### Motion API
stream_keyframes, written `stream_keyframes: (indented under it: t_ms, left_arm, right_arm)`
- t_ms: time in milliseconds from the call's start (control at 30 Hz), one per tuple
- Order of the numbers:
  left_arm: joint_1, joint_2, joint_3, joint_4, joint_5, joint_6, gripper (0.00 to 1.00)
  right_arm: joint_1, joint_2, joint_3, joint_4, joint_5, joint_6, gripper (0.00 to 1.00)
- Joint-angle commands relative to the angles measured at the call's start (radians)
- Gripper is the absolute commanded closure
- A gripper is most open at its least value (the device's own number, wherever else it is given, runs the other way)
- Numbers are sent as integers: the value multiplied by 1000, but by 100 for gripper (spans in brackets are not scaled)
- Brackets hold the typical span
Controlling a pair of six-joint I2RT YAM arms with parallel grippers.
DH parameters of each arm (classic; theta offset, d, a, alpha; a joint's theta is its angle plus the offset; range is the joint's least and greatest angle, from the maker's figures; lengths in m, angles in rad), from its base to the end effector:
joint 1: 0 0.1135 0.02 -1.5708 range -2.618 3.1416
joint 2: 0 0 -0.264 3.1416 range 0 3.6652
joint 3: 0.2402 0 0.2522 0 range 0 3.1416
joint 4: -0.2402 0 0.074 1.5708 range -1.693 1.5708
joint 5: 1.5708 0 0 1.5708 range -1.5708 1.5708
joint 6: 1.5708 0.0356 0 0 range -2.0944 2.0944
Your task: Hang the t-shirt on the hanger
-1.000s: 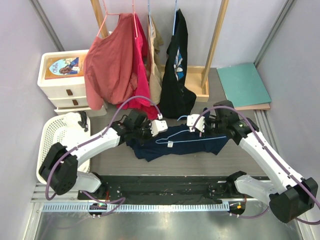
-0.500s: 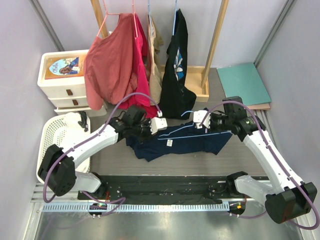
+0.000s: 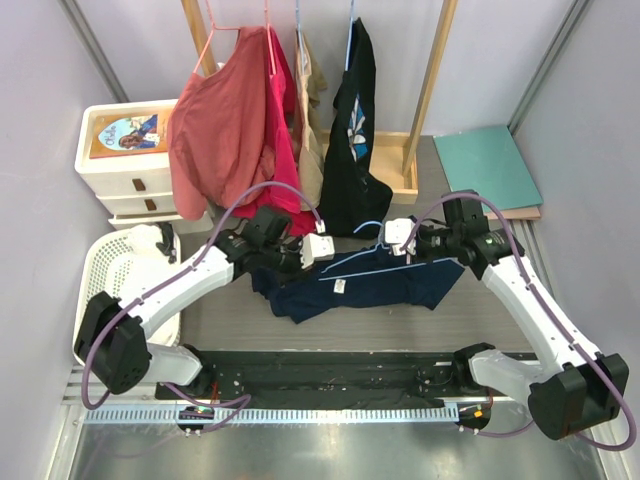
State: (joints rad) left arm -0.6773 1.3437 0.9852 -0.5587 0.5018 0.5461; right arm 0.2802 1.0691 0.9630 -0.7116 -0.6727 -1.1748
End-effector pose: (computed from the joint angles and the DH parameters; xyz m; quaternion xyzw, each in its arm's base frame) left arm 0.2035 -0.1857 0.2574 0.5921 0.7053 -0.2550 0.2949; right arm 0.1982 0.0801 0.3044 -0.6744 0.5749 0.1266 0.4457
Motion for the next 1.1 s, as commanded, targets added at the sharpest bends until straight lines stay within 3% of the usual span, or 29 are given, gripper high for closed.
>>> stream_keyframes:
  t_ms: [0,333,633,1067]
  left_arm:
    - [5,-41,50,-10,58,25,100]
    - [4,-83,49,-3,81,29,100]
    - [-1,-84,69,31,96,-18,100]
    - [-39,-48,55,272,96,-182,100]
  right_arm:
    - [-1,38,-13,127,-154,26,99]
    - [69,15,-151,394,-263,210,99]
    - [171,52,-208,586,-228,361,99]
    - [286,129,-214,853,-212,573,99]
